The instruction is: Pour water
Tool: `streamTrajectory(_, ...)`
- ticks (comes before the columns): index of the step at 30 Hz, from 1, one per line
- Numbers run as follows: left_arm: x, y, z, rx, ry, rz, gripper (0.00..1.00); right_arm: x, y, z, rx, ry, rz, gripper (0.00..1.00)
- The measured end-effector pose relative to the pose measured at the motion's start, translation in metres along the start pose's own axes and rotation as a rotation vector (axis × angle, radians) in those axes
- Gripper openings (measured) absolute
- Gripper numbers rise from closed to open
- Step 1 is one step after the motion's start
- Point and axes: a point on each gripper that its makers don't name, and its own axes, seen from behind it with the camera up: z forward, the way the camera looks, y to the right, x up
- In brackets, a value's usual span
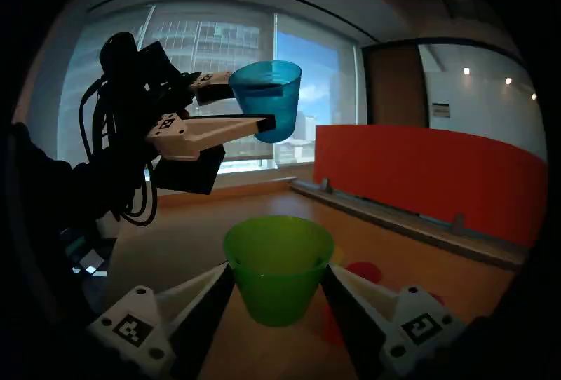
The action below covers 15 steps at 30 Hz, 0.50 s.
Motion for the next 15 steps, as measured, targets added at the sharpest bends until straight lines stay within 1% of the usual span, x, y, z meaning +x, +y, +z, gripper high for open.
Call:
streamTrajectory(9, 0.0044, 0.0007, 0.0015, 0.006, -0.004, 0.051, 0.80, -0.0018, -0.0051, 0.0030, 0.012, -0.005, 0.001, 0.86)
streamTrajectory(15, 0.0070, 0.0001, 0.0008, 0.005, -0.006, 0.100, 0.80, -0.0052, -0.0082, 0.0048, 0.019, -0.006, 0.005, 0.86)
